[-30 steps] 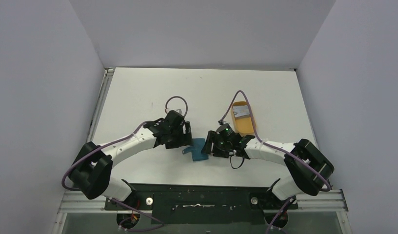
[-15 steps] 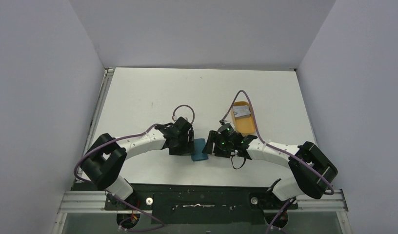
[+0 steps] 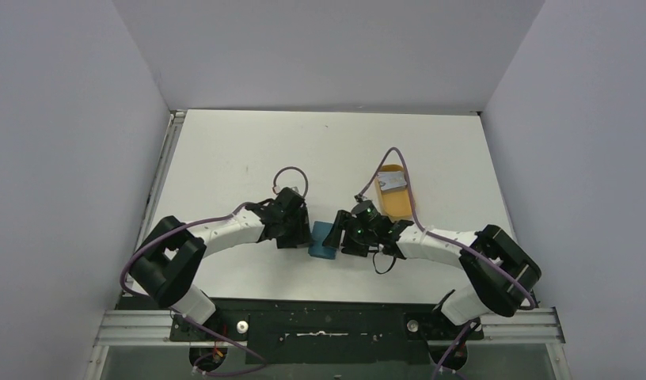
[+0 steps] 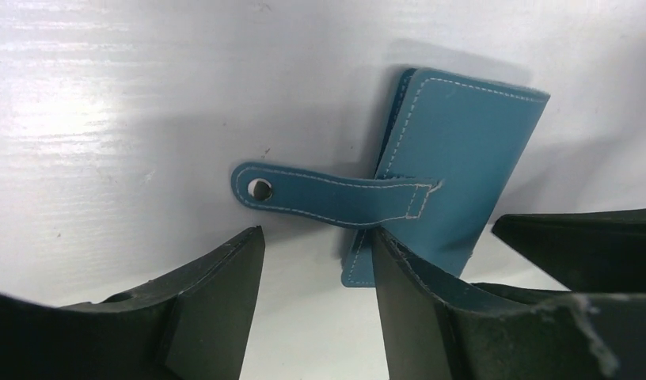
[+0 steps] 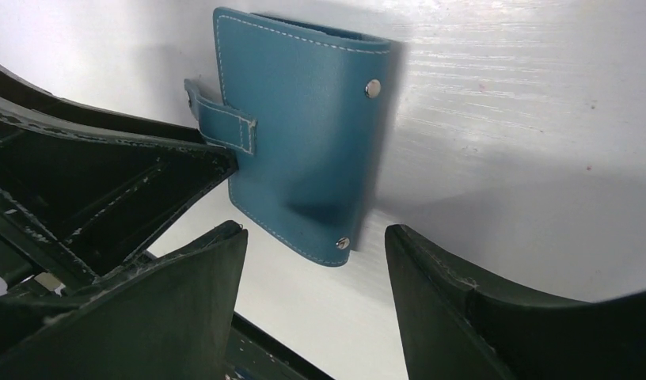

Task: Put the credit cards into the card holder
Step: Pick up the card holder from the center of the board.

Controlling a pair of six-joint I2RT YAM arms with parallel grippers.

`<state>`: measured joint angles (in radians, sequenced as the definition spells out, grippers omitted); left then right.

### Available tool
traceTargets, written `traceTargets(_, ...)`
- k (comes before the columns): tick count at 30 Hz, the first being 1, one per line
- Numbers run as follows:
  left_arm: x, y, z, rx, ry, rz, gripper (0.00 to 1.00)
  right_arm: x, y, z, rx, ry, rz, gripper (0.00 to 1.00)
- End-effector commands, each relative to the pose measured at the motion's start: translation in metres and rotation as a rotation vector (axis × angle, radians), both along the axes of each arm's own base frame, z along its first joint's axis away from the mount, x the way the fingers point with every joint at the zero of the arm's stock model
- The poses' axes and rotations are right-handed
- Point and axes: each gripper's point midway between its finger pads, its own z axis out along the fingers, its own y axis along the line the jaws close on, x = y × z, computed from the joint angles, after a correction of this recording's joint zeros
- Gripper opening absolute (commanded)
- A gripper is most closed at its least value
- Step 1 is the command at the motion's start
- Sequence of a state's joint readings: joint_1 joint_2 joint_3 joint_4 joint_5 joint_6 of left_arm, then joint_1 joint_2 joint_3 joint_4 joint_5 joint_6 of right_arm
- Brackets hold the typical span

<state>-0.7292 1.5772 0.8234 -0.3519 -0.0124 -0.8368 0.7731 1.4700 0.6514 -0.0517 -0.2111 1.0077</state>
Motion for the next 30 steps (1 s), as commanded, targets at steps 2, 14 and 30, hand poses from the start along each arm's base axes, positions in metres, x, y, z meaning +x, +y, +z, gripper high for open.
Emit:
traceTargets(2, -0.019, 0.028, -0.042, 0.080, 0.095, 0.039, 0.50, 0.008, 0.012, -0.002, 0.095, 0.002, -0.068, 0.66)
traceTargets(14, -0.031, 0.028, -0.062, 0.065, 0.157, 0.049, 0.44, 0.012, 0.008, -0.028, 0.177, 0.051, -0.245, 0.64)
traceTargets(30, -0.045, 0.018, -0.072, -0.010, 0.214, 0.048, 0.20, 0.051, -0.005, -0.004, 0.219, -0.105, -0.339, 0.61)
